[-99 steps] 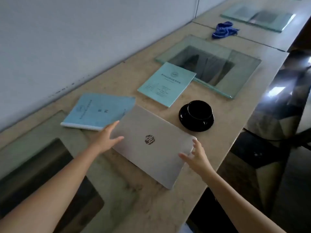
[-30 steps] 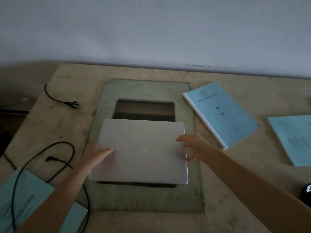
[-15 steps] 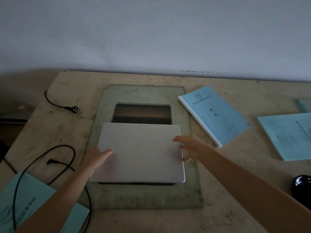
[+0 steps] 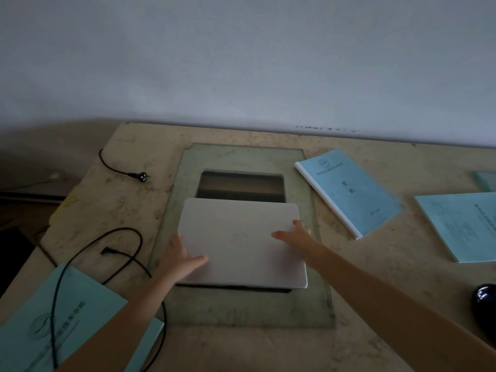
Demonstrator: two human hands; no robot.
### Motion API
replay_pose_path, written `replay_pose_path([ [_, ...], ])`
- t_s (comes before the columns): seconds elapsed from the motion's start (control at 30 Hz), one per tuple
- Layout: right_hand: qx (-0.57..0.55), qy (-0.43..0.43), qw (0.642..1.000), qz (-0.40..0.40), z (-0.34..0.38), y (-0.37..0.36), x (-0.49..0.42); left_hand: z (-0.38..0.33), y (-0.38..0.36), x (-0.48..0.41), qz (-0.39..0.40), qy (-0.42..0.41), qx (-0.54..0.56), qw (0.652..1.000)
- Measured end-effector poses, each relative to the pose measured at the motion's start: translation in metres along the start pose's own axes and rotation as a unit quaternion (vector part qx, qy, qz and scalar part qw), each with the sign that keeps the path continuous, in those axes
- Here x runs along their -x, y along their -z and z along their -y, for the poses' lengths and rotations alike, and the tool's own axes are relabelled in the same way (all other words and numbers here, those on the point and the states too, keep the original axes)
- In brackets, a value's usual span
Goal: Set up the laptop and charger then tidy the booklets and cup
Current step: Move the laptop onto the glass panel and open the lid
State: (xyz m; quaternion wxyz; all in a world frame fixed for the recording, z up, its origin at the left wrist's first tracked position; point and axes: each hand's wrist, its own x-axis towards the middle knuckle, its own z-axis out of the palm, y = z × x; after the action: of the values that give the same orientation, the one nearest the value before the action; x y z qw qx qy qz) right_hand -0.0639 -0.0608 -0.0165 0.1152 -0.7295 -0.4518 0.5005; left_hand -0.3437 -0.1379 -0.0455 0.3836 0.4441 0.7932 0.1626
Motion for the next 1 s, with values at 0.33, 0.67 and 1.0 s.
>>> replay_pose_path([
  [0.33,0.443,0.305,0.843,0.017,-0.038,-0.085,0.026,0.028,-0.007,0.025,0.012,-0.127,-0.165,0.978],
  [0.67,0.449,0.346,0.824,0.003,-0.039,-0.087,0.034,0.056,-0.008,0.023,-0.035,-0.194,-0.114,0.974],
  [1.0,0.434,0.403,0.805,0.031,-0.036,-0.085,0.050,0.070,-0.007,0.027,-0.048,-0.195,0.058,0.978],
])
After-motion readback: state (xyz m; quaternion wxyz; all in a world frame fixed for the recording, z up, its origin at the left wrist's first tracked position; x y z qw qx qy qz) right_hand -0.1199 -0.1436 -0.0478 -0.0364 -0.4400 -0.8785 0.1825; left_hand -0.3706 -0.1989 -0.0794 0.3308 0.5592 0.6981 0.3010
